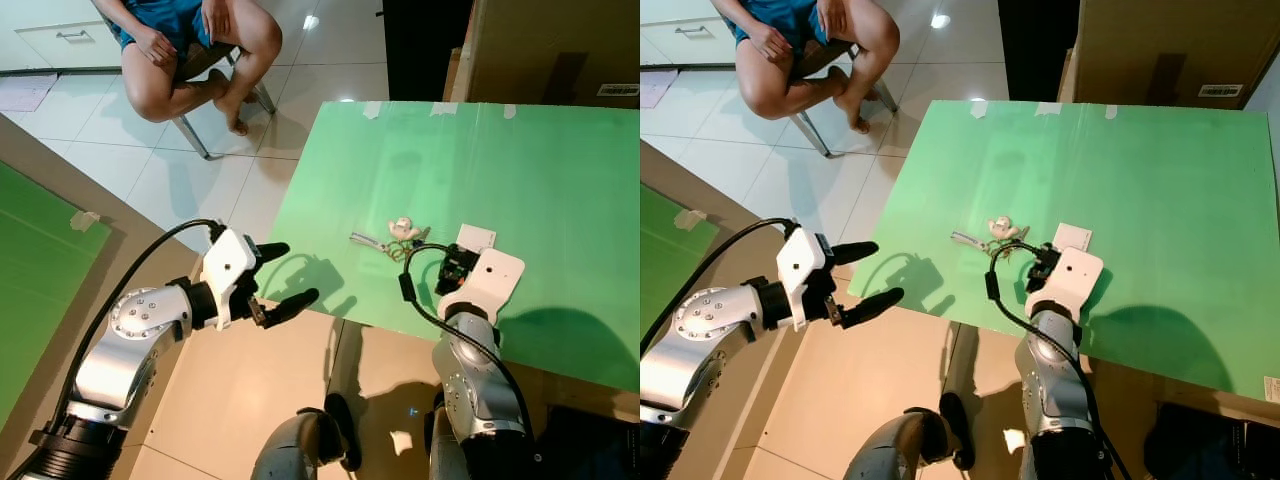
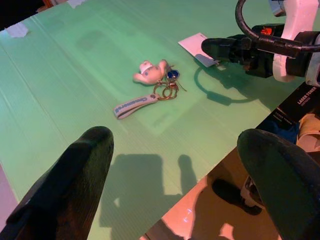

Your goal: Hang keys on a hook

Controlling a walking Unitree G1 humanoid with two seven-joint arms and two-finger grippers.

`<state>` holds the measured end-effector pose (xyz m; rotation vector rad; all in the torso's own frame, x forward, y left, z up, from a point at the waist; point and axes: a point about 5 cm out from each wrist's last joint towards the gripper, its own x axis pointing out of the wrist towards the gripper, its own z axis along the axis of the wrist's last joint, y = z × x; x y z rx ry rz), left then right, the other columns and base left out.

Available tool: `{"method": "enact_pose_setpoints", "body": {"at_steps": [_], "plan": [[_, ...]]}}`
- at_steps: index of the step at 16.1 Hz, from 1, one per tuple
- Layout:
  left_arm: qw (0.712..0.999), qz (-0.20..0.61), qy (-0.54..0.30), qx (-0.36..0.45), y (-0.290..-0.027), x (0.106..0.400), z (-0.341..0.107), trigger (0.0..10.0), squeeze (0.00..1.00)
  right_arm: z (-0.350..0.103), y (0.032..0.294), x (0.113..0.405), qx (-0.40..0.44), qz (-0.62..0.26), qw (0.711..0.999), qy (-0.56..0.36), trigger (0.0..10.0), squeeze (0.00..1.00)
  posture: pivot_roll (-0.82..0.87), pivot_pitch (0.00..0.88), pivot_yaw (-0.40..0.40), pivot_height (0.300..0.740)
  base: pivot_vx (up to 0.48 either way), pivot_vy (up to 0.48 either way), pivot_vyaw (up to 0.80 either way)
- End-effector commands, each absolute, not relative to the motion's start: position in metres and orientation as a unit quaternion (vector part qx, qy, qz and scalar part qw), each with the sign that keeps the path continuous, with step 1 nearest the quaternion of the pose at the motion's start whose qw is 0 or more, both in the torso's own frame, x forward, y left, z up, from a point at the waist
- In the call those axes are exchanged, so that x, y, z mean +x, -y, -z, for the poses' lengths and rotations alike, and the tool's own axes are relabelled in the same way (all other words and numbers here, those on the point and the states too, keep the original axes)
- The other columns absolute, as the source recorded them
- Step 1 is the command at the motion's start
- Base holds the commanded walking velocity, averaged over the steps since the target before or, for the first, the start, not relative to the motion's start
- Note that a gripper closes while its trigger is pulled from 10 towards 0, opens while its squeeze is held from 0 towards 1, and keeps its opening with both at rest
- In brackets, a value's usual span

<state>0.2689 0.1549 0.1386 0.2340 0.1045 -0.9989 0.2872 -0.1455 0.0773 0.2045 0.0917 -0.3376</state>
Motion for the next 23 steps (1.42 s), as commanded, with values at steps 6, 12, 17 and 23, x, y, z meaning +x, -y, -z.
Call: {"method": "enact_pose_setpoints", "body": {"at_steps": [6, 12, 17, 23], "plan": [[0.87, 0.475, -0.059, 0.12, -0.1605, 0.2646, -0.1372, 10.0, 0.0, -0.0685, 0.1316, 0.2836, 0.133, 0.169, 0.974, -0.068, 10.0, 0.0, -0.12, 0.303, 0.3, 0.74, 0.0, 0.0, 0.0], [0.87, 0.476, -0.058, 0.12, -0.1597, 0.265, -0.137, 10.0, 0.0, -0.0699, 0.1322, 0.2839, 0.132, 0.168, 0.975, -0.062, 0.0, 0.0, -0.12, 0.302, 0.298, 0.74, 0.0, 0.0, 0.0], [0.869, 0.476, -0.058, 0.119, -0.1586, 0.2648, -0.1363, 10.0, 0.0, -0.0693, 0.1325, 0.2826, 0.132, 0.166, 0.975, -0.062, 0.0, 0.0, -0.12, 0.306, 0.297, 0.74, 0.0, 0.0, 0.0], [0.868, 0.478, -0.059, 0.12, -0.1581, 0.2642, -0.1362, 10.0, 0.0, -0.0694, 0.132, 0.2821, 0.138, 0.166, 0.974, -0.062, 0.0, 0.0, -0.12, 0.312, 0.299, 0.74, 0.0, 0.0, 0.0]]}}
